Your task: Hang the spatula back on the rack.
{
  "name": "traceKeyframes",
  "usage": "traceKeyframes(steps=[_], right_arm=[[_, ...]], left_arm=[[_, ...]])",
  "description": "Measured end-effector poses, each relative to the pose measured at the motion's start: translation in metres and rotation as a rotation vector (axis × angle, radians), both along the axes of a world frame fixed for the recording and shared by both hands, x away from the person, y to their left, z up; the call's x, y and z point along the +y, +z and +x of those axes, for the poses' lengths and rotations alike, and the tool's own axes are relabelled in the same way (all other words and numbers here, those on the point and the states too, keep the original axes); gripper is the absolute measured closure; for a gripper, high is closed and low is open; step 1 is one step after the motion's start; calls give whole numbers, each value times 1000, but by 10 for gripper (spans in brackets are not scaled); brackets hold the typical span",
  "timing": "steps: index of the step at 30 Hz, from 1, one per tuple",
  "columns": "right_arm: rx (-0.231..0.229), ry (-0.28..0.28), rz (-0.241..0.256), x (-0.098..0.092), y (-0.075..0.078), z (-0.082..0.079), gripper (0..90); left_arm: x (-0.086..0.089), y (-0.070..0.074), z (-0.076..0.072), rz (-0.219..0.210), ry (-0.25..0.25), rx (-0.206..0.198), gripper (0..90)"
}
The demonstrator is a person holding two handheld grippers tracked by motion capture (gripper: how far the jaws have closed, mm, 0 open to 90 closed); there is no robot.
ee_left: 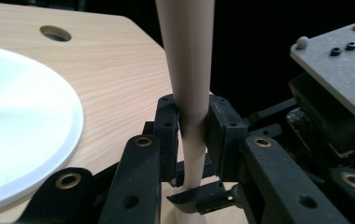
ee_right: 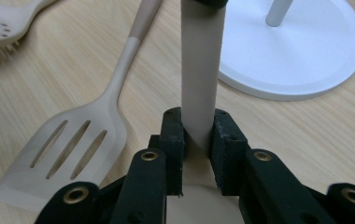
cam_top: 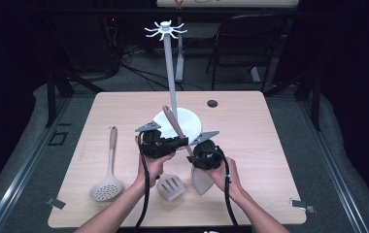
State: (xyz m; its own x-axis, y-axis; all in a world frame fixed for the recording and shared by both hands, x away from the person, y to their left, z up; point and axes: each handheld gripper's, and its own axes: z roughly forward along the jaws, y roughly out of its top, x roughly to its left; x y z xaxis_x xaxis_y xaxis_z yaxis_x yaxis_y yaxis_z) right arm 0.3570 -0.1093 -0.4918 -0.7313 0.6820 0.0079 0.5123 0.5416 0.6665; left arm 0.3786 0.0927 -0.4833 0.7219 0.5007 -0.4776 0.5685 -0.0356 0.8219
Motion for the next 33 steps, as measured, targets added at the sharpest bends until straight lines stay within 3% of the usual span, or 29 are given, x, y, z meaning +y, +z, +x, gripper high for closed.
traceKeyframes(steps=[4, 7, 12, 16, 25, 29, 33], right_arm=[[-16, -2, 11, -2, 3, -2, 756], [-20, 1, 38, -5, 5, -2, 700], [-37, -9, 66, -16, 12, -7, 544], [-37, -7, 93, -29, 14, -10, 393], [-72, -42, 82, -64, 16, -17, 152], [-35, -66, 85, -78, 9, -9, 93], [-5, -69, 38, -79, 2, -2, 53]], left_arm=[[-3, 6, -2, -3, -12, -16, 773], [-7, 13, -4, 19, -31, -47, 774], [-9, 28, -3, 57, -52, -99, 776], [-7, 39, 1, 50, -52, -126, 776], [-8, 54, 16, 107, -59, -163, 775], [-14, 55, 22, 138, -63, -172, 775], [-18, 58, 26, 157, -71, -186, 775]])
